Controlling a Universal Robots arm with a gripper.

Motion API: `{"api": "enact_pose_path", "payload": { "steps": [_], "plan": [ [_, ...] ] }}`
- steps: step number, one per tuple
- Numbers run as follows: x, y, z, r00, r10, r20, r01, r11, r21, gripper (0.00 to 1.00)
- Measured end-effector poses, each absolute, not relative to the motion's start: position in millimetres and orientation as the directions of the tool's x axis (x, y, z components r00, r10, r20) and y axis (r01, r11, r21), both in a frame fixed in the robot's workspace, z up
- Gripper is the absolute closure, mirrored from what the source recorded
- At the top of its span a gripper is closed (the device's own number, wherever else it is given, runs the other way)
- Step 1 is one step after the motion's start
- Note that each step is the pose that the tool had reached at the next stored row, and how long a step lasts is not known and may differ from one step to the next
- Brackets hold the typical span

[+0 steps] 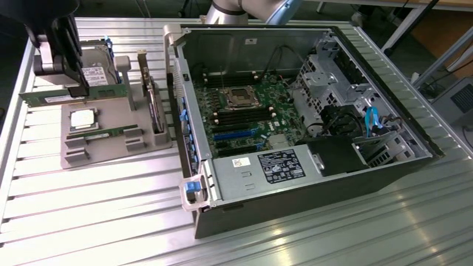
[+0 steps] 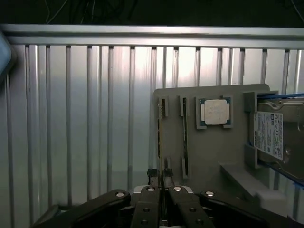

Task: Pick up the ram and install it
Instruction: 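Pick up the ram and move it above insertion slot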

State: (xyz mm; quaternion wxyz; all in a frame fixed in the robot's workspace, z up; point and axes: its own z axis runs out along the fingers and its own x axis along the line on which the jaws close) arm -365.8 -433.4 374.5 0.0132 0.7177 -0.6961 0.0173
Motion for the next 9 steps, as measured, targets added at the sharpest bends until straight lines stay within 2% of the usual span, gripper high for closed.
{"api": "enact_pose_path", "payload": {
  "steps": [9],
  "plan": [
    [-365.8,-433.4,387.5,0.030,-0.998,0.049,-1.000,-0.031,-0.005,0.87]
  ]
}}
